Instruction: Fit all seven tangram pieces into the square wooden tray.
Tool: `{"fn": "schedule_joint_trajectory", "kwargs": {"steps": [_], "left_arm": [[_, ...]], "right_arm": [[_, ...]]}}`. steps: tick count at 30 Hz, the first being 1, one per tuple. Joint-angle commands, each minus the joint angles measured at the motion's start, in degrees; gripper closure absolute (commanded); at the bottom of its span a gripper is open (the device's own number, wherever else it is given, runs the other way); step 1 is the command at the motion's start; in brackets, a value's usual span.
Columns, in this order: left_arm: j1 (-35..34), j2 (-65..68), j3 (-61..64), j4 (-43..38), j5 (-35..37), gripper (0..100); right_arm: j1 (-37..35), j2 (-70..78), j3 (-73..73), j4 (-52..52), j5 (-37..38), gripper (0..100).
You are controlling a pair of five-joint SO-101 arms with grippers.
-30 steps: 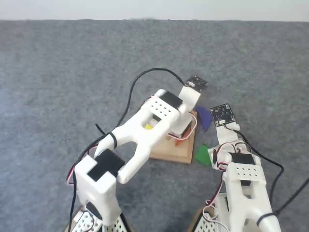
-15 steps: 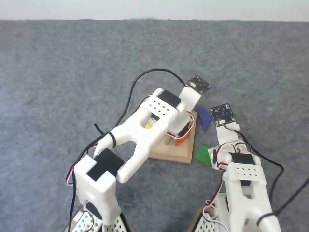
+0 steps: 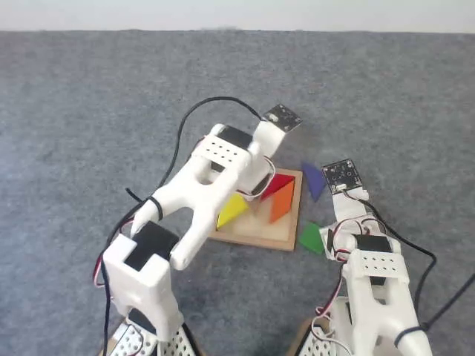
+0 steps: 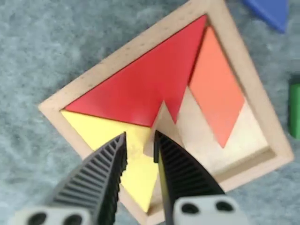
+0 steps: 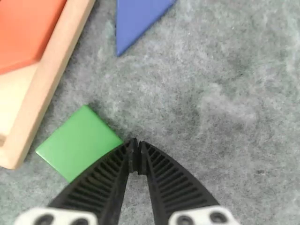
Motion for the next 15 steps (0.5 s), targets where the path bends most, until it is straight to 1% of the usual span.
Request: {"fn": "schedule_joint_trajectory", "kwargs": {"steps": [1, 5, 8, 11, 15], "left_arm": [[-0.7, -0.4, -0.9, -1.1, -1.2, 91], [-0.1, -1.0, 0.7, -1.7, -1.1, 91], [2.2, -0.4, 2.9, -4.1, -0.4, 91], [4.8, -0.4, 5.7, -7.6, 1.9, 91], [8.0, -0.4, 6.1, -8.6, 2.9, 91]], "right_arm": [[-0.4, -1.5, -0.5, -0.7, 0.7, 99.0], [-0.4, -1.5, -0.5, -0.8, 0.7, 99.0], [-0.5, -1.5, -0.5, -0.8, 0.7, 99.0], [-0.5, -1.5, -0.5, -0.8, 0.7, 99.0], [-0.5, -1.5, -0.5, -0.8, 0.7, 99.0]]}}
